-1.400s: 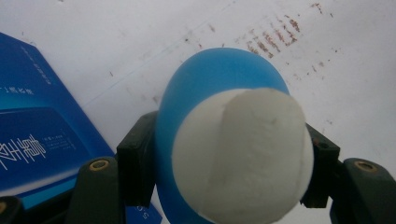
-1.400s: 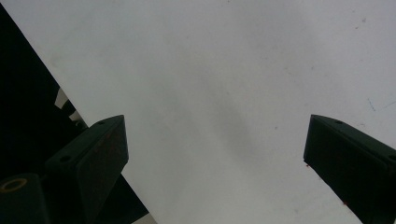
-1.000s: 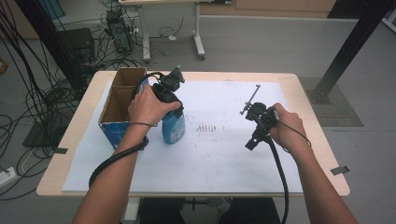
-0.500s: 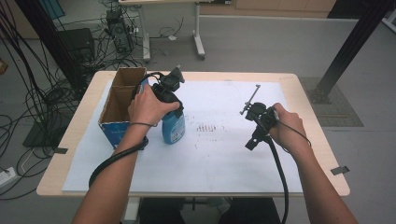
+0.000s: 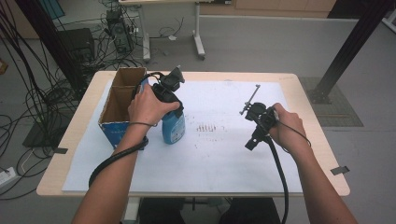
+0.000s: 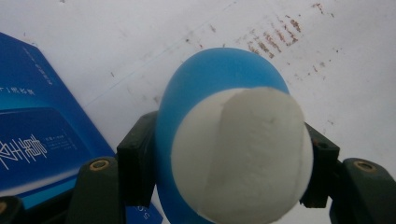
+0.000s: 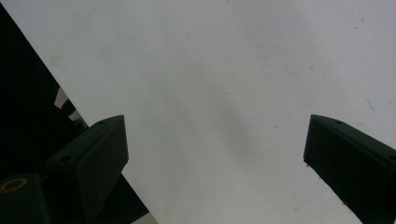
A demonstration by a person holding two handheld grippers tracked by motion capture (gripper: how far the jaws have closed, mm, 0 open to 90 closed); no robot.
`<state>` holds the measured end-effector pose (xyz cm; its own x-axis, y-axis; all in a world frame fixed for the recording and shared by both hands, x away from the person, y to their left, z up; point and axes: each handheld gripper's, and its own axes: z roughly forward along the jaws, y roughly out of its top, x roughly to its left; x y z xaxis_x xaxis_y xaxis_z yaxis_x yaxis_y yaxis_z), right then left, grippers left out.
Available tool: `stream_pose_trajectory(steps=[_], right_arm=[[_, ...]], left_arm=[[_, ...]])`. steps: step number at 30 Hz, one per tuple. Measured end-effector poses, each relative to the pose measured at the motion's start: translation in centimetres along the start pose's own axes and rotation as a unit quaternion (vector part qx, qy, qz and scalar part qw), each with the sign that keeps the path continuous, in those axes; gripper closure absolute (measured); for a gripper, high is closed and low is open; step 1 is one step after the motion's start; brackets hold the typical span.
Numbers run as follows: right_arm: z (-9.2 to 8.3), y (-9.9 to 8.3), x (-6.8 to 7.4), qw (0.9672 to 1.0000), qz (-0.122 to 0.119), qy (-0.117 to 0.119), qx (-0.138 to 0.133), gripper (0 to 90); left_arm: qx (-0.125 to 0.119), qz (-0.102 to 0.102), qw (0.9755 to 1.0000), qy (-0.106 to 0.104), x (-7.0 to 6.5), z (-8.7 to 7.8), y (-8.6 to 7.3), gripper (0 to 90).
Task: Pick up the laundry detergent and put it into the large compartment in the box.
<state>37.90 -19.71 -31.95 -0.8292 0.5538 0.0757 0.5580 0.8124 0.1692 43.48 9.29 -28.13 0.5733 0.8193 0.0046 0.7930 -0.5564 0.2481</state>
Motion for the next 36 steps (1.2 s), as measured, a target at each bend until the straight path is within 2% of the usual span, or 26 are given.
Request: stream_pose_trajectory(steps=[36], right_arm=[[-0.03,0.16,0.04,1.0000,-0.002,0.000,0.000,6.3]], left_arm=[[0.002,0.001,1.0000,0.001,0.00,-0.01,0.04,36.8]])
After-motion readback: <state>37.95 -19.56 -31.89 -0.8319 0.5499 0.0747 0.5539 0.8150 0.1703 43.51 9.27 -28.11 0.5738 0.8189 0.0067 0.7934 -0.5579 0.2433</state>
